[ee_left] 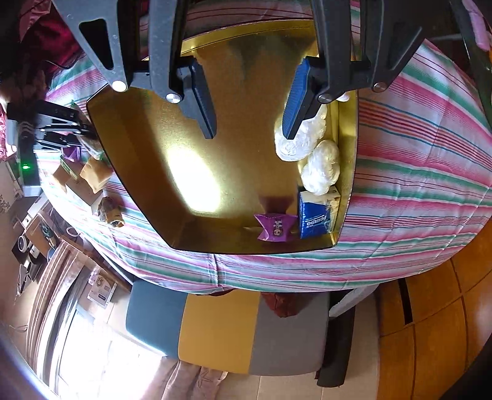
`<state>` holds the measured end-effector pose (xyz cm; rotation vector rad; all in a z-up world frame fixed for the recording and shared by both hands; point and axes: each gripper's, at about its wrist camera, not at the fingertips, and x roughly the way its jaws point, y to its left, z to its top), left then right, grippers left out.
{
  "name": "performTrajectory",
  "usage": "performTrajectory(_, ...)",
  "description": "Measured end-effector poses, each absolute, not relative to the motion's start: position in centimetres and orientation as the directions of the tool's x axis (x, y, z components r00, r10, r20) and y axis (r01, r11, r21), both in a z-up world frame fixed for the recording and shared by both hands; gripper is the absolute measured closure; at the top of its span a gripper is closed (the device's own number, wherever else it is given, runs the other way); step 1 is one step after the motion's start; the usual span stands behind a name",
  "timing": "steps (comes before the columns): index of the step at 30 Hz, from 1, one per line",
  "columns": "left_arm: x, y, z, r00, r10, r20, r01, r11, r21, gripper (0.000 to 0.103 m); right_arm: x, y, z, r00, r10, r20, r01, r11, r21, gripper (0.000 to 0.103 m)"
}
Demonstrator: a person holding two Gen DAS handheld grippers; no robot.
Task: Organize objects
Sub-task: 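Carry the rice-cracker bar into the gold tray and open the right gripper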
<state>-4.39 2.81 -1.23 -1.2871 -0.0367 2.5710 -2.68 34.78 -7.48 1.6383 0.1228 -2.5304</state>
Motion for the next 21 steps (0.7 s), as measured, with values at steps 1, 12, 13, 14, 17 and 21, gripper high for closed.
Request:
performTrajectory(1, -4.4, 2.7, -1.3, -0.570, 0.247, -0.784, -0.222, -0.965, -0.142, 0.058, -2.4, 34.7, -7.1, -0.409, -0.073, -0.910, 0.146, -0.989, 0.013, 0.070)
performTrajectory(12, -4.4, 0.2, -1.6, -0.577, 0.245, -0.779, -0.165, -0.969, -0.182, 0.058, -2.4, 31.4, 0.5, -0.521, -0.219, -0.825, 0.170, -0.974, 0.152, 0.070)
performTrajectory(13, -4.4, -0.2, -1.5, -0.581, 0.240, -0.778, -0.153, -0.971, -0.186, 0.058, -2.9, 30.5, 0.9, -0.519, -0.246, -0.818, 0.185, -0.967, 0.174, 0.070)
performTrajectory(14, -4.5, -0.9, -1.5, -0.586, 0.233, -0.776, -0.136, -0.973, -0.189, 0.058, -3.4, 29.5, 1.2, -0.512, -0.275, -0.814, 0.204, -0.959, 0.196, 0.069)
performTrajectory(17, -4.6, -2.2, -1.2, -0.597, 0.215, -0.773, -0.103, -0.976, -0.192, 0.058, -5.9, 26.0, 1.1, -0.471, -0.331, -0.818, 0.245, -0.939, 0.240, 0.069)
performTrajectory(21, -4.7, -4.0, -1.0, -0.610, 0.197, -0.768, -0.065, -0.978, -0.199, 0.058, -9.7, 20.7, -0.9, -0.398, -0.358, -0.845, 0.254, -0.928, 0.273, 0.069)
